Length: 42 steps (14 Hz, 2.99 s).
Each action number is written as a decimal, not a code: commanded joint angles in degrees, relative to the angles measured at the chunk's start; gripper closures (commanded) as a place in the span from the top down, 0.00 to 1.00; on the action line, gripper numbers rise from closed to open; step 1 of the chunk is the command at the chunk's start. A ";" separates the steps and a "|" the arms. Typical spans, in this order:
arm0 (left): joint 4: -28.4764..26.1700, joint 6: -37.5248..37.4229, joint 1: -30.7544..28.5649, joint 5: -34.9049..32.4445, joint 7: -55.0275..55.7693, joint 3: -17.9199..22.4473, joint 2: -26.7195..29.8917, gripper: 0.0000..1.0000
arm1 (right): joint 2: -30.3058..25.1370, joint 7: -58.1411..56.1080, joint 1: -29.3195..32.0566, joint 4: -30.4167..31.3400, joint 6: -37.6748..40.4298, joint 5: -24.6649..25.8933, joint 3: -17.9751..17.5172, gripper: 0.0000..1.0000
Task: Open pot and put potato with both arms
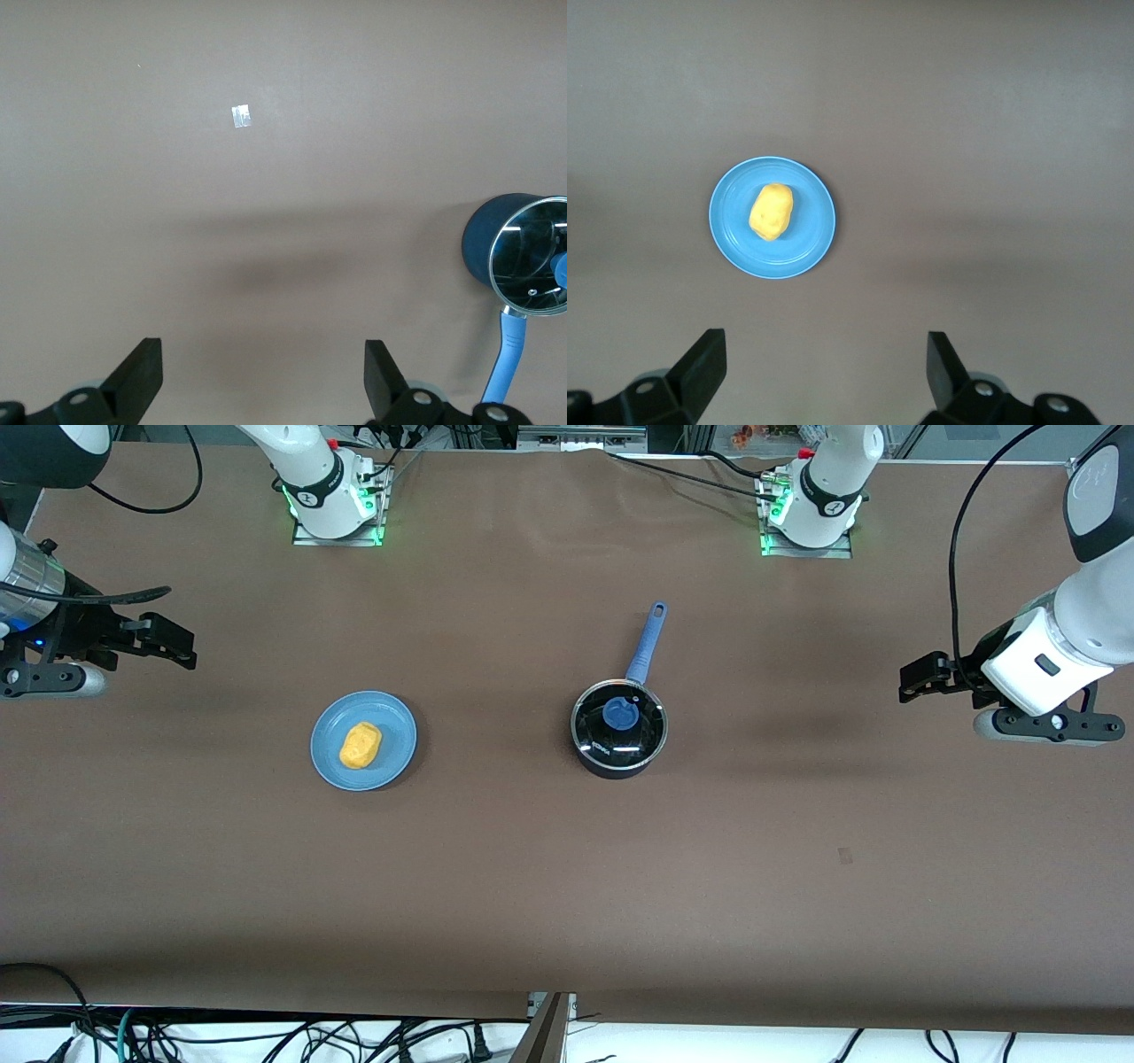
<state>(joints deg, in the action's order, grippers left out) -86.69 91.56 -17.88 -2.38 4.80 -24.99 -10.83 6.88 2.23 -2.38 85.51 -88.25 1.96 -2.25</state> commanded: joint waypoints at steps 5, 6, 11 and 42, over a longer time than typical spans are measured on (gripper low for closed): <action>0.11 -0.24 -0.14 1.07 -0.58 0.03 0.28 1.00 | 0.41 0.05 -0.17 -0.17 -0.43 -0.90 -0.38 1.00; 0.03 -0.24 -0.14 1.07 -0.58 0.12 0.28 1.00 | 0.41 0.14 -0.61 -0.17 -0.43 -0.82 -0.38 1.00; -0.24 -0.24 -0.14 1.07 -0.58 0.12 0.28 1.00 | 0.41 0.05 -0.61 -0.17 -0.43 -0.64 -0.29 1.00; -3.04 2.83 0.21 1.07 10.04 -5.15 0.37 1.00 | 0.50 0.67 -0.61 -0.17 -0.52 -0.64 -0.29 1.00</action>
<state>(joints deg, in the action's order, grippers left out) -87.82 92.14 -17.65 -2.38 11.04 -28.38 -11.02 7.47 2.29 -3.02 85.50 -88.61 1.94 -2.43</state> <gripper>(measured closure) 0.000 0.000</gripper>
